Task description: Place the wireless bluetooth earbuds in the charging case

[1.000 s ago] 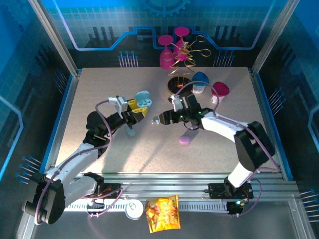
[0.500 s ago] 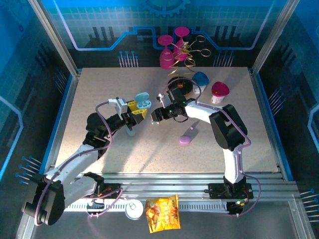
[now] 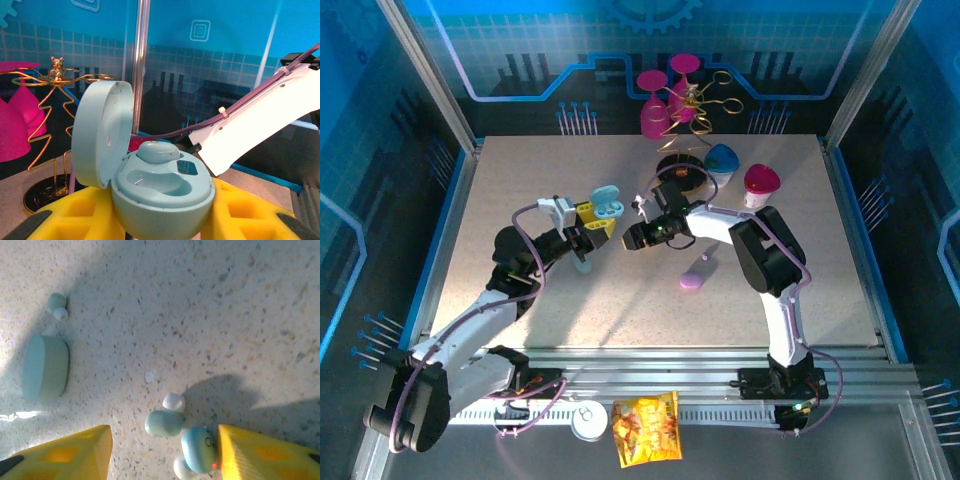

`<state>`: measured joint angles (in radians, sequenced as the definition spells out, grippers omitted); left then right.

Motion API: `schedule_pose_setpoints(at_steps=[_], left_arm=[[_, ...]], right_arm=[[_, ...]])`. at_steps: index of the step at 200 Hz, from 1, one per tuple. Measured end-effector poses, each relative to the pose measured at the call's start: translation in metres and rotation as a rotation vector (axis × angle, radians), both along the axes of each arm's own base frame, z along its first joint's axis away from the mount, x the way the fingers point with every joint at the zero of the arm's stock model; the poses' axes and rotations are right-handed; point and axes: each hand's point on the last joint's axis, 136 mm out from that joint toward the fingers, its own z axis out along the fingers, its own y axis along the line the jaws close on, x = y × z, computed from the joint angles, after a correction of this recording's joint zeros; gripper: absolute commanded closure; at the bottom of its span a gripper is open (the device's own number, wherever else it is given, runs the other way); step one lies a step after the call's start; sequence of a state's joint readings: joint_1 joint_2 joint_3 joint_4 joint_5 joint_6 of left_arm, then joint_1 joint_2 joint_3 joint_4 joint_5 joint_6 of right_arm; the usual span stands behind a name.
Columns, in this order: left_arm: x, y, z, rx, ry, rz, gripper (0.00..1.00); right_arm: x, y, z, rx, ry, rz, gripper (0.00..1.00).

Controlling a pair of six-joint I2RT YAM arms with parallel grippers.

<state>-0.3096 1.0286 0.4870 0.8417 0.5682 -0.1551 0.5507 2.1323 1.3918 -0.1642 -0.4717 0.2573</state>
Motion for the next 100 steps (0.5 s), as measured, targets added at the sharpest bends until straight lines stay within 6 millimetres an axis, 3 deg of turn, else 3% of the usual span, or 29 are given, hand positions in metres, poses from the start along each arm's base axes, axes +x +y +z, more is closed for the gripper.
schedule_pose_setpoints(at_steps=[33,100], left_arm=[[0.0019,-0.0007,-0.0031,0.003,0.01,0.0,0.83],[0.0026,-0.0009,-0.0044,0.004,0.014,0.0,0.83]], right_arm=[[-0.0028,-0.0008,-0.001,0.01,-0.001,0.007,0.49],[-0.0051,-0.0008,-0.0023,0.014,0.027,-0.009,0.69]])
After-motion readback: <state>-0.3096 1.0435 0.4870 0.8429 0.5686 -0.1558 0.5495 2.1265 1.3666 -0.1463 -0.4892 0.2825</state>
